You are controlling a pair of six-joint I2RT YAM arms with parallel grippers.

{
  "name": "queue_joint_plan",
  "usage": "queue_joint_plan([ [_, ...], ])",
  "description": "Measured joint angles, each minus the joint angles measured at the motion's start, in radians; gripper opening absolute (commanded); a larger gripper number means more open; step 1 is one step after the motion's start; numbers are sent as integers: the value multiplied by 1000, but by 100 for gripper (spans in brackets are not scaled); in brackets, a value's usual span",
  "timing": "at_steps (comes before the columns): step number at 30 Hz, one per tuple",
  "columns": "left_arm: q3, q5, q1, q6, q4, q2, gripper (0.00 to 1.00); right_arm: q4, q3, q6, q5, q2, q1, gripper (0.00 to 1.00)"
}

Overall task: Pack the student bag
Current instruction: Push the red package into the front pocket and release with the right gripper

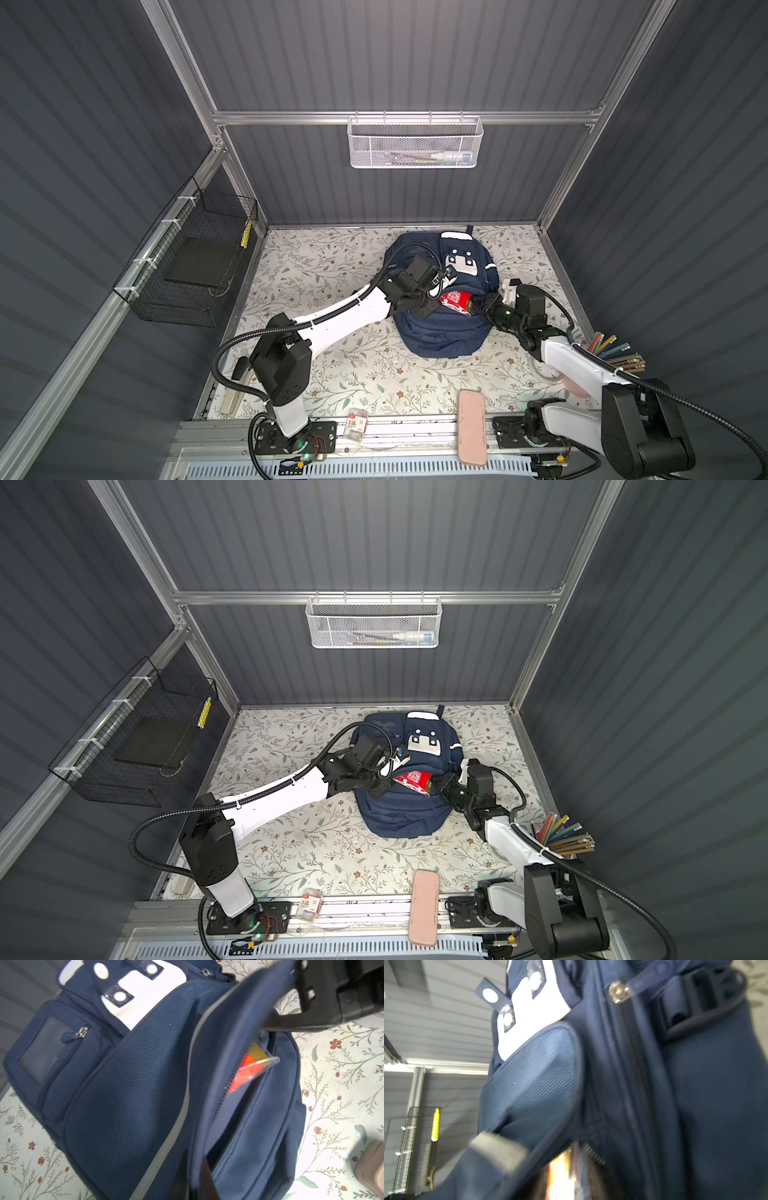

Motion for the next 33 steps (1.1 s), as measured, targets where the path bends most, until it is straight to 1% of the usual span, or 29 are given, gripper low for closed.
queue_joint_plan([
  [2, -11, 1, -3, -11, 8, 0, 0, -40, 10, -27, 1, -38, 0, 48],
  [5, -18, 2, -4, -22, 12, 0, 0, -127, 11, -68, 8, -129, 0, 43],
  [6, -19, 2, -4, -25, 14, 0, 0, -156, 12, -80, 10, -153, 0, 41],
  [8, -19, 1, -5, -26, 15, 0, 0, -211, 13, -109, 14, -195, 0, 31],
  [11, -19, 2, -5, -32, 15, 0, 0, -253, 12, -136, 15, -211, 0, 22],
  [15, -19, 7, -5, -33, 13, 0, 0, -260, 11, -146, 16, -173, 18, 20],
  [19, -14, 12, -5, -37, 6, 0, 0, -252, 13, -155, 36, -142, 80, 17],
  [24, -13, 26, -4, -45, 6, 0, 0, -206, 40, -167, 68, -34, 97, 15],
  [28, -7, 31, -4, -60, 6, 0, 0, -131, 55, -174, 118, 55, 100, 15],
  [33, -2, 38, -4, -78, 7, 0, 0, -64, 61, -174, 195, 63, 120, 19],
])
